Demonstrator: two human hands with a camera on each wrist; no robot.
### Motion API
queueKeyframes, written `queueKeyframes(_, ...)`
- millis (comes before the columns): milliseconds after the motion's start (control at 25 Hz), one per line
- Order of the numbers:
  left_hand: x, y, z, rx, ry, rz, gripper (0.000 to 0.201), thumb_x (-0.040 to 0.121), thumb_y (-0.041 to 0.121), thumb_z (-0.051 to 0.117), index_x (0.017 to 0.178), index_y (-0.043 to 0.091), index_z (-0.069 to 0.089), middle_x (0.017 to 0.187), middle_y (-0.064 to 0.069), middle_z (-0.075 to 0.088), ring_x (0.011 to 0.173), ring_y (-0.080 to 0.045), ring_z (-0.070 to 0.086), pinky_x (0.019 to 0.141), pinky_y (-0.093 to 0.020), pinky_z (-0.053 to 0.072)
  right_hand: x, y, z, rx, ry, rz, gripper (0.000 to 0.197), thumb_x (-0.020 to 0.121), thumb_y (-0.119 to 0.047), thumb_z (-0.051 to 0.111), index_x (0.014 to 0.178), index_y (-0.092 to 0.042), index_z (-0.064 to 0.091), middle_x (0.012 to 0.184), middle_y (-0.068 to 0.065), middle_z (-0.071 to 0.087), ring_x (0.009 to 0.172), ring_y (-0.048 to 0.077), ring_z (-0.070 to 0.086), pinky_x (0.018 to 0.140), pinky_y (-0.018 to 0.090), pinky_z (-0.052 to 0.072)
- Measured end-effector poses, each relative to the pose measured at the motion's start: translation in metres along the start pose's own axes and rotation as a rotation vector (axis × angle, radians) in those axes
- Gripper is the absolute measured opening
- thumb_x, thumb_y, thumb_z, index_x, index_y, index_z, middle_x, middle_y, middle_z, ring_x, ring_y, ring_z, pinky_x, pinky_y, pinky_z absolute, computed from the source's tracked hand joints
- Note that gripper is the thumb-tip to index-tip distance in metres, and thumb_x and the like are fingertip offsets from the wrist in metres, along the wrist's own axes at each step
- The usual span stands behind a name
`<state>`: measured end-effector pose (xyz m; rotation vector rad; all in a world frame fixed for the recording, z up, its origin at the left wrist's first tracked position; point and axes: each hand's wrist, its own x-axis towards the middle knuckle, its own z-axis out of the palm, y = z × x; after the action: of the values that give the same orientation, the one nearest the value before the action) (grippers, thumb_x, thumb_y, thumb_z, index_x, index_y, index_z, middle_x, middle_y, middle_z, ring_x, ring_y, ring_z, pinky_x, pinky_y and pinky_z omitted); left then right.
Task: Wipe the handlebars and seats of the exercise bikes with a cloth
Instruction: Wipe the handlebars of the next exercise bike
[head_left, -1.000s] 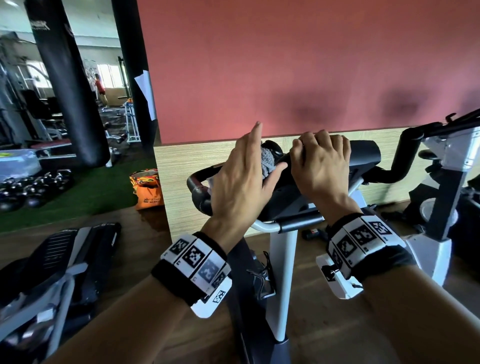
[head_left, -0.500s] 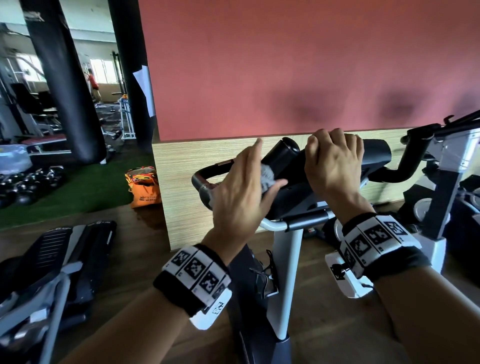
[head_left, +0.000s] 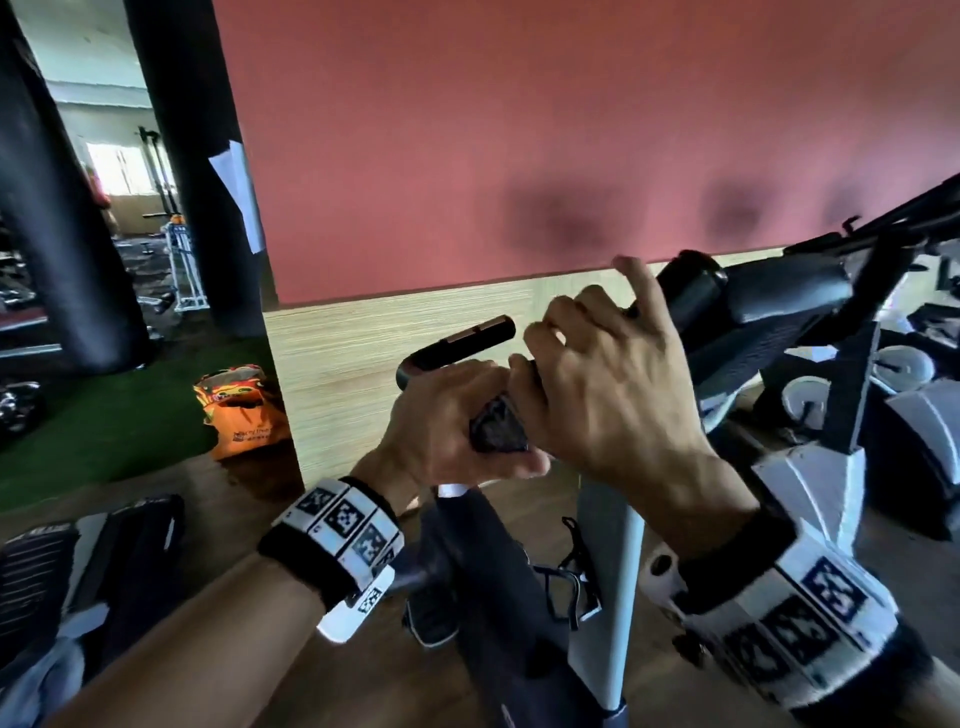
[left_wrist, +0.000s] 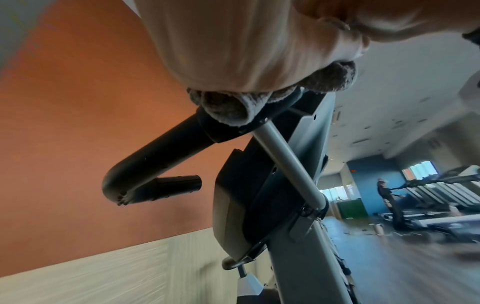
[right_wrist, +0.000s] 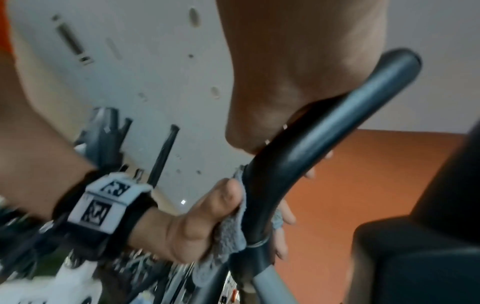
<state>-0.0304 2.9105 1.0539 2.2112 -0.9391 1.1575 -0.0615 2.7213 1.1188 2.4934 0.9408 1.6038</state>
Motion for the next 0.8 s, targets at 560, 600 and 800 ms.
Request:
queueKeyframes(560, -0.011, -0.031, 0.027, -0.011, 0.351, 0.22, 0.047, 0.097, 0.056, 0.043, 0.088, 0.015, 0.065, 0.065, 0.006, 0.058, 0.056, -0.019, 0.054, 0.053, -0.035, 0.046, -0.026, -0.023, 0.032, -0.253, 0.2, 0.037, 0.049, 0.101, -0.03, 0.039, 0.064, -0.007, 0.061, 0.068, -0.003, 0.057, 0.086, 0.026, 0.044, 0.11, 0.047, 0.03)
queueKeyframes(600, -0.012, -0.033, 0.03, 0.018, 0.379, 0.263, 0.051, 0.097, 0.061, 0.042, 0.09, 0.016, 0.064, 0.065, 0.007, 0.056, 0.055, -0.018, 0.052, 0.052, -0.034, 0.046, -0.026, -0.023, 0.036, -0.236, 0.224, 0.053, 0.049, 0.101, -0.03, 0.039, 0.062, -0.007, 0.058, 0.064, -0.007, 0.05, 0.087, 0.023, 0.04, 0.11, 0.045, 0.028)
queueKeyframes(800, -0.027, -0.084, 0.053, 0.253, 0.628, 0.526, 0.066, 0.097, 0.066, 0.051, 0.13, 0.01, 0.062, 0.113, -0.001, 0.069, 0.1, -0.017, 0.064, 0.077, -0.03, 0.055, -0.024, -0.026, 0.047, -0.219, 0.283, 0.084, 0.046, 0.097, -0.035, 0.032, 0.056, -0.015, 0.037, 0.061, -0.011, 0.041, 0.086, 0.024, 0.039, 0.105, 0.039, 0.028)
